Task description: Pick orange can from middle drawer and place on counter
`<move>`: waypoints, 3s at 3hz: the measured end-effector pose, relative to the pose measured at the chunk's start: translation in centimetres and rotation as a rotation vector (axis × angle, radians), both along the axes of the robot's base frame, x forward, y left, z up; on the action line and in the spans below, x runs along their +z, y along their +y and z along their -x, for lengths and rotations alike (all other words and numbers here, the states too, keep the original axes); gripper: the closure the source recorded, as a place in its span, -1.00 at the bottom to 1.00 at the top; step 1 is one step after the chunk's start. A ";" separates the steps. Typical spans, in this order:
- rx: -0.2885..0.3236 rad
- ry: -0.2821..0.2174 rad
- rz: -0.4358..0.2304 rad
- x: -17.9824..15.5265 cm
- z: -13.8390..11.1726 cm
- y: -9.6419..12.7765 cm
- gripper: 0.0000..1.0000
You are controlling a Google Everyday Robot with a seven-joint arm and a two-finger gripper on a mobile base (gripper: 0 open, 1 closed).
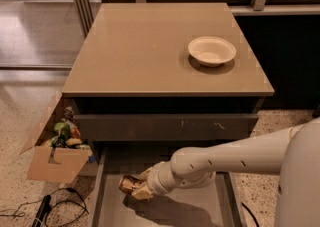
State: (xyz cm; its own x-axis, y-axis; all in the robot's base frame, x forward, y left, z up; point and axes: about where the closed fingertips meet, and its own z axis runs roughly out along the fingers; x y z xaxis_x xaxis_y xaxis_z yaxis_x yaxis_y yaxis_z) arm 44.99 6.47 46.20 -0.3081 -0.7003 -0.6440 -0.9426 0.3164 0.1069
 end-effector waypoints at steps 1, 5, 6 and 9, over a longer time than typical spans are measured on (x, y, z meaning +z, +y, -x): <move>0.032 -0.069 0.008 8.5 -0.3 -0.7 1.00; 0.066 -0.243 0.021 21.8 0.2 -2.7 1.00; 0.092 -0.384 0.039 30.6 0.9 -3.5 1.00; 0.132 -0.563 0.060 40.8 -0.1 -3.6 1.00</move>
Offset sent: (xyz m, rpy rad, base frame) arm -0.0141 -0.0322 0.1892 -0.0004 -0.1695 0.0455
